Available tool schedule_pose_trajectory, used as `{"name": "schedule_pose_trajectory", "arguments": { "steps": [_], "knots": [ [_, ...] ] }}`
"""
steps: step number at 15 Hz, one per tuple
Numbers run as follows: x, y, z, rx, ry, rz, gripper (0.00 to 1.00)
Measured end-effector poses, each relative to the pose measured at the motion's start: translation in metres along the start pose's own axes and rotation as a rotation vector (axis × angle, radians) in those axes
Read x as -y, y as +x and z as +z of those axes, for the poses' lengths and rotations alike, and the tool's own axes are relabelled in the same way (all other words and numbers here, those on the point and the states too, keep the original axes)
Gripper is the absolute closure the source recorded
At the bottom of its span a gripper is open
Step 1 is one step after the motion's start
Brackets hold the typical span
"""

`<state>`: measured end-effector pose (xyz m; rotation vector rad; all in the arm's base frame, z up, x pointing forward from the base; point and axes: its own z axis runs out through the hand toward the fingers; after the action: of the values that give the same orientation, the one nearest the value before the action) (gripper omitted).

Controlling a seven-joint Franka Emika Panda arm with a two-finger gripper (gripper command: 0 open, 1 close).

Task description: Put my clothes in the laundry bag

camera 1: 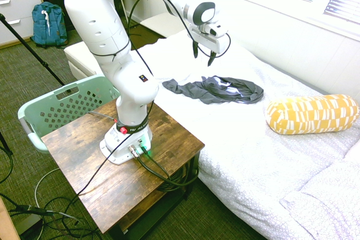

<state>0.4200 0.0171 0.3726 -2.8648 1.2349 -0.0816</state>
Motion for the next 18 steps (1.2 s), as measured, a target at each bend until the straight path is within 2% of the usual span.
{"name": "schedule_pose_trajectory", "arguments": {
  "steps": [4, 7, 9, 13, 18],
  "knots": [
    [0.013, -0.004, -0.006, -0.013, 0.006, -0.022, 0.00],
    [0.072, -0.016, -0.012, -0.061, 0.033, -0.060, 0.00],
    [0.121, -0.019, 0.005, -0.087, 0.031, -0.079, 0.00],
    [0.202, 0.002, 0.062, -0.104, -0.005, -0.098, 0.00],
    [0.250, 0.042, 0.193, -0.055, -0.048, -0.084, 0.00]
  ]
}}
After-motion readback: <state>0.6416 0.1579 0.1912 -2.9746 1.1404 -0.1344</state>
